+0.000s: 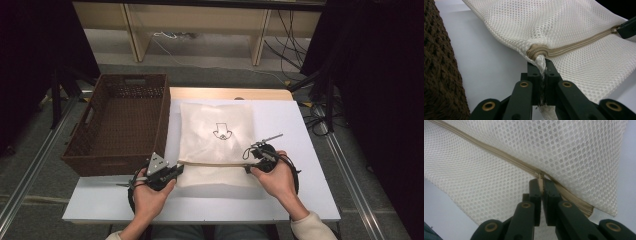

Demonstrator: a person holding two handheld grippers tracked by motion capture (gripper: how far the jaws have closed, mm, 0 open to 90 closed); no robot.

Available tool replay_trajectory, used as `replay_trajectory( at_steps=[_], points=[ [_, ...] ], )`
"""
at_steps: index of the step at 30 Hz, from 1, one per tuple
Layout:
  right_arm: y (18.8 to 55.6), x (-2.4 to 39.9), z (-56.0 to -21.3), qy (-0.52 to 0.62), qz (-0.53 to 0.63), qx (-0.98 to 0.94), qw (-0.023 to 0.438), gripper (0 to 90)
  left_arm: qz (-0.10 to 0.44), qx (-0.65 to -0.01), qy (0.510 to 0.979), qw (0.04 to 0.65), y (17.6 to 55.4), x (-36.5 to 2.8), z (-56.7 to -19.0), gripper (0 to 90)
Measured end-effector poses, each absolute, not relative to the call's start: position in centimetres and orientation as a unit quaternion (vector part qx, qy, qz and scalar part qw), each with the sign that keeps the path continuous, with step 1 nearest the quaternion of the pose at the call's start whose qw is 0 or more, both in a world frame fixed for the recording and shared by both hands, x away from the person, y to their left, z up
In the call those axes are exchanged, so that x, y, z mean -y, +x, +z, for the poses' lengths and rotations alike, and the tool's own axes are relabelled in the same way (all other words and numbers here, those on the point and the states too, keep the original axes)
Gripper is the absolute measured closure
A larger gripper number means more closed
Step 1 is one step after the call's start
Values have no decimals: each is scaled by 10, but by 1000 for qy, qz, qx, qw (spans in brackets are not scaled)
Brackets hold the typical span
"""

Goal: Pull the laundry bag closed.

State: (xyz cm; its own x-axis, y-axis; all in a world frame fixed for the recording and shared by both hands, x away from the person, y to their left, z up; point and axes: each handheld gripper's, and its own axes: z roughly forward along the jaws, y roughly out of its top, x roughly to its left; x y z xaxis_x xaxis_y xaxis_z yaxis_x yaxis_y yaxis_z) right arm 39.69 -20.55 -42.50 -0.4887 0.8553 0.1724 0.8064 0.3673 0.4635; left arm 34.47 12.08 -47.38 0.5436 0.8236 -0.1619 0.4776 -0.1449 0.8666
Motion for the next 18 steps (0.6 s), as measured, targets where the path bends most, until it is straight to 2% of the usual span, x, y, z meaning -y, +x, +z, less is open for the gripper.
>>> replay_trajectory(
  at_steps=[18],
  points=[
    [397,209,-425,505,244,-827,50,879,179,-445,732,483,345,-121,-474,861]
  ],
)
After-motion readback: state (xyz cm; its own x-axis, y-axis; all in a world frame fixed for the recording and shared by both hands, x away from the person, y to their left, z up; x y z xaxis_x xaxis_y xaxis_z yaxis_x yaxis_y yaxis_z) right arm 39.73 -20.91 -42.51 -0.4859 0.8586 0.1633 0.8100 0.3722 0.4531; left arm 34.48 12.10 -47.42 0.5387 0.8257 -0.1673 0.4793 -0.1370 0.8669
